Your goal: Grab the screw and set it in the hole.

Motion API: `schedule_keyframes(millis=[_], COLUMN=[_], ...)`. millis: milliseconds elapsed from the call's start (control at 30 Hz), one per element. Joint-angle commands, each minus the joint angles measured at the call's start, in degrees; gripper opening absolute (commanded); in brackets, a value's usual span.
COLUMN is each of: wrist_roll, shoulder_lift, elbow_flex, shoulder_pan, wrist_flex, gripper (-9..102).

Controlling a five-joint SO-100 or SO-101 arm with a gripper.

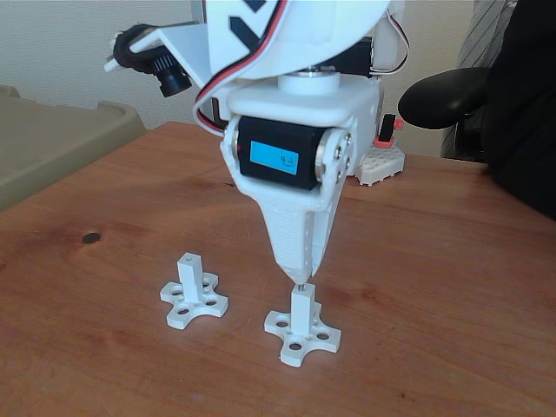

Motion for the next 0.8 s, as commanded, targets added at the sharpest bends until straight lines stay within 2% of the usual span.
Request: schedule_keyframes(millis=[0,767], wrist_roll=[0.26,0.44], shoulder_lift=[1.67,2.20], elbow_flex=[-0.53,-0.70], shoulder_pan=[-0.88,-1.14], wrist_flex=[0.18,0.62], gripper=[-4,-4])
